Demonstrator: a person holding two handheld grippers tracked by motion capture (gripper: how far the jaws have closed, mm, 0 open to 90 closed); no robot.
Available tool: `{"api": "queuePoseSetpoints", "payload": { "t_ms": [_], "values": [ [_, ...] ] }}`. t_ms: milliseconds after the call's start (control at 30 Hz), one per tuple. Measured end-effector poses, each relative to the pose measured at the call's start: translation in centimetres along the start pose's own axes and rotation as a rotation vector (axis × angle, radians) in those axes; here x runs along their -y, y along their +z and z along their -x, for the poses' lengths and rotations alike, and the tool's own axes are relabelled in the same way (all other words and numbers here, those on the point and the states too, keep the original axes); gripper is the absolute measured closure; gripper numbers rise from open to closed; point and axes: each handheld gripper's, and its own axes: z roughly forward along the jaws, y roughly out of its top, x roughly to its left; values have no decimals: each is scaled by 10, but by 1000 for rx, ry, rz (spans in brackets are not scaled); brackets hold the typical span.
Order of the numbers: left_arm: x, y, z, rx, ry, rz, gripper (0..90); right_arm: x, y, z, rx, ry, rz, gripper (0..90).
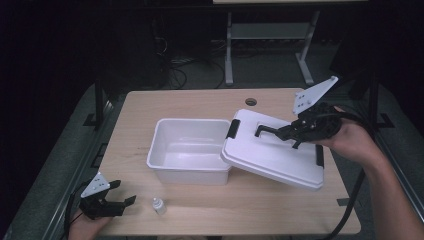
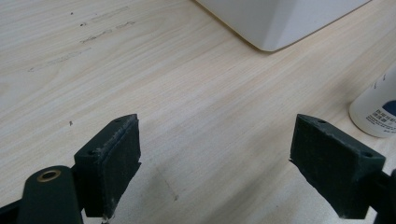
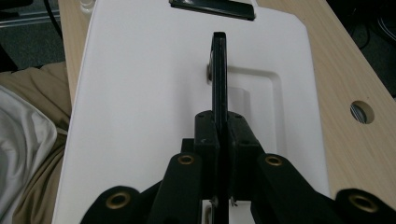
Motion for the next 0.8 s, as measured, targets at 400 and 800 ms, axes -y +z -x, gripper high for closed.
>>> {"api": "queuePoseSetpoints", "payload": {
  "t_ms": [400, 800],
  "values": [
    [1, 1, 0, 0, -7, -7, 160, 31, -3, 2, 0, 48, -4, 840],
    [0, 2, 1, -4, 0, -7, 160, 62, 13, 3, -18, 102, -18, 839]
  ]
}}
